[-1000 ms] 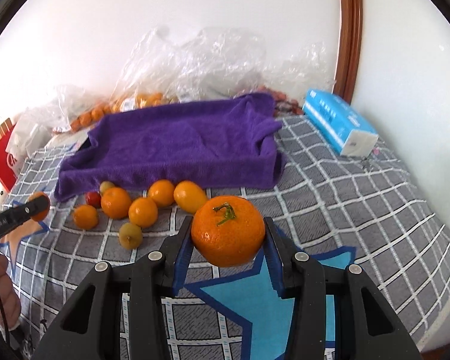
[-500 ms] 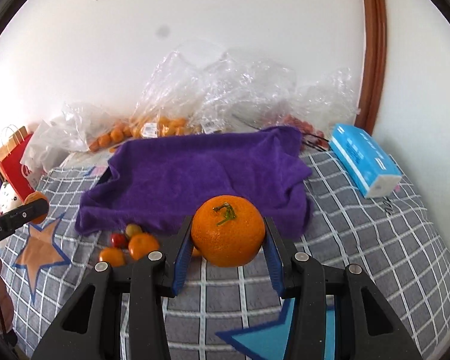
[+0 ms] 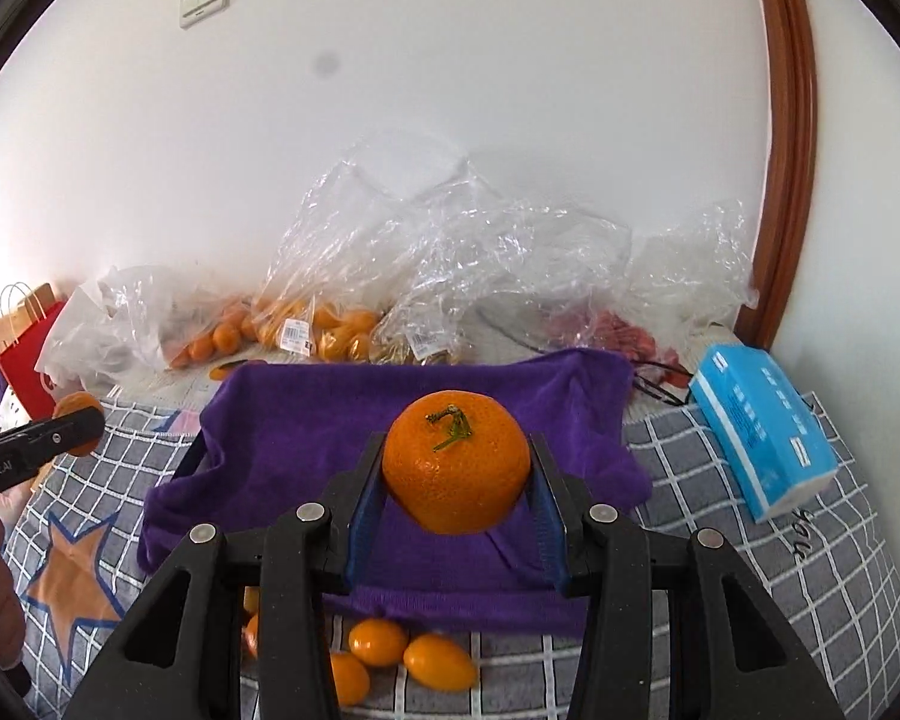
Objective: Organize fruits
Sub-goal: 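Carry both oranges over the purple towel and lower them onto it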
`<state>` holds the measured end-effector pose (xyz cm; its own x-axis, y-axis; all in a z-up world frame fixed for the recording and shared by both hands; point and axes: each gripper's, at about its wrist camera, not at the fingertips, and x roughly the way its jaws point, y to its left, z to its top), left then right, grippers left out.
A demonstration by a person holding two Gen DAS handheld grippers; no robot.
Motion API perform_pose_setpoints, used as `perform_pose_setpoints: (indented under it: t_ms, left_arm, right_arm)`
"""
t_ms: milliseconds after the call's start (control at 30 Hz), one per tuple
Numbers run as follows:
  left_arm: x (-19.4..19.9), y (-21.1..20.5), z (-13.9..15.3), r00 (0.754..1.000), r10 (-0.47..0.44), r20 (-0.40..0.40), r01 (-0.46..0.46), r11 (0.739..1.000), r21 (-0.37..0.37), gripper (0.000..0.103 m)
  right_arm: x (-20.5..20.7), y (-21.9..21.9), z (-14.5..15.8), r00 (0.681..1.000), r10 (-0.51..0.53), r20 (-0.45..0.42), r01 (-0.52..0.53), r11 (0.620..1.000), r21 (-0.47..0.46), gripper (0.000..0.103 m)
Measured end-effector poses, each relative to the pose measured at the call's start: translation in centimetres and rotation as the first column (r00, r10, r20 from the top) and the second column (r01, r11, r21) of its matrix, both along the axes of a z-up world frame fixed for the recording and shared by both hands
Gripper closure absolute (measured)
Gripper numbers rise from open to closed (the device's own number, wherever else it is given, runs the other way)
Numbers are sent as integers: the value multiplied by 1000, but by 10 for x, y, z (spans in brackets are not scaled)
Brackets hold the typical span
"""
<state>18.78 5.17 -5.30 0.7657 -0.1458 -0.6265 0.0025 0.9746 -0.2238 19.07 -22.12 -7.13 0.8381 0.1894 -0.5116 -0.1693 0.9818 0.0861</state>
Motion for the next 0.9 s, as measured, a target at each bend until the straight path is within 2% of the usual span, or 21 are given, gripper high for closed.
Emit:
perform_pose_setpoints:
  t_ms: [200, 400, 667, 900]
  left_arm:
    - [20, -5, -15, 1000, 1, -30, -1, 1000, -27, 63]
    - [28, -7, -35, 1000, -3, -25, 3, 1000, -5, 63]
    - [41, -10, -57, 998, -16, -57, 14, 999, -35, 63]
    - [48, -22, -76, 993, -66, -101, 59, 996, -66, 63]
  right_arm:
    - [22, 4, 2, 1000, -3, 20, 3, 1000, 5, 59]
    - [40, 4, -26, 1000, -26, -10, 26, 999, 40, 59]
    - [53, 1, -47, 999, -14, -41, 14, 1000, 15, 61]
    - [70, -6, -76, 989, -17, -145, 17, 1000, 4, 62]
